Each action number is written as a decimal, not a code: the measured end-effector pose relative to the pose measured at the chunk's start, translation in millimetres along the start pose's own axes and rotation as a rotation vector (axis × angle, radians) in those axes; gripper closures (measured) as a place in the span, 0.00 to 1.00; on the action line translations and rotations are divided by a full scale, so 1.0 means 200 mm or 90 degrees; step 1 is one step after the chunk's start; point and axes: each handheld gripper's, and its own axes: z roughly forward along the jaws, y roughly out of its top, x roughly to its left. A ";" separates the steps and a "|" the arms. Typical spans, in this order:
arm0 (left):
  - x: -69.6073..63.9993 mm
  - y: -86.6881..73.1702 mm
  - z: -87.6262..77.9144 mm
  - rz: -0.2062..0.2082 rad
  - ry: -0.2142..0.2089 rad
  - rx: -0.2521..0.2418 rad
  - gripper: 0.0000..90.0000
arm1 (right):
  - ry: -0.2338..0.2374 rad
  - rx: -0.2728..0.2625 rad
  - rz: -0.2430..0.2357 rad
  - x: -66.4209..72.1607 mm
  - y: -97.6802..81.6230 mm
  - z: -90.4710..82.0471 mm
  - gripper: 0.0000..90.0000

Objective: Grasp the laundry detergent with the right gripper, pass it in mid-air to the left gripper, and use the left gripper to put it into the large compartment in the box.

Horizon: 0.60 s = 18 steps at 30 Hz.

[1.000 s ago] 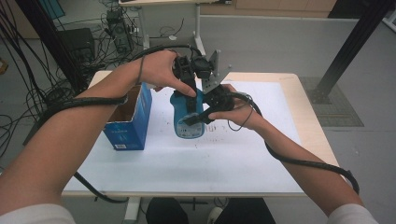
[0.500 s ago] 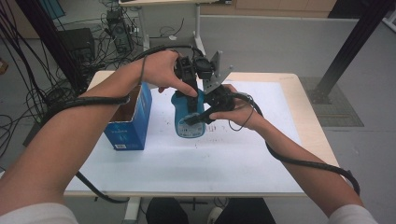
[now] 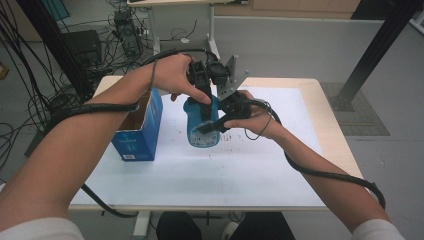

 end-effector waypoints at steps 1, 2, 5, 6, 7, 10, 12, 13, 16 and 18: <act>0.00 0.00 0.00 0.000 0.000 0.001 0.38 | 0.001 0.000 0.000 0.00 0.00 0.00 0.48; 0.00 0.00 0.00 0.001 0.000 0.002 0.38 | 0.000 0.000 0.000 0.00 0.00 0.00 0.48; 0.00 0.00 -0.01 0.001 0.001 0.003 0.38 | 0.001 -0.001 0.000 0.00 0.00 0.00 0.48; 0.00 0.00 -0.01 0.001 0.002 0.001 0.38 | 0.000 -0.001 -0.002 0.00 0.00 0.00 0.48; 0.00 0.00 -0.01 0.001 0.002 0.000 0.39 | 0.000 -0.001 -0.001 0.00 0.00 0.00 0.48; 0.00 0.00 0.00 0.002 0.002 0.000 0.39 | 0.002 -0.001 0.001 -0.01 0.01 0.01 0.47; 0.01 0.00 0.00 0.002 0.001 0.002 0.39 | 0.002 -0.001 0.001 -0.01 0.00 0.01 0.47; 0.01 0.00 0.00 0.002 0.000 0.001 0.39 | 0.003 -0.001 0.002 -0.01 0.00 0.01 0.47; 0.01 0.00 0.00 0.001 -0.002 0.000 0.39 | 0.004 -0.001 0.001 -0.01 0.00 0.01 0.47; 0.01 0.00 0.00 0.002 -0.001 0.000 0.39 | 0.005 -0.002 0.001 -0.01 0.00 0.01 0.47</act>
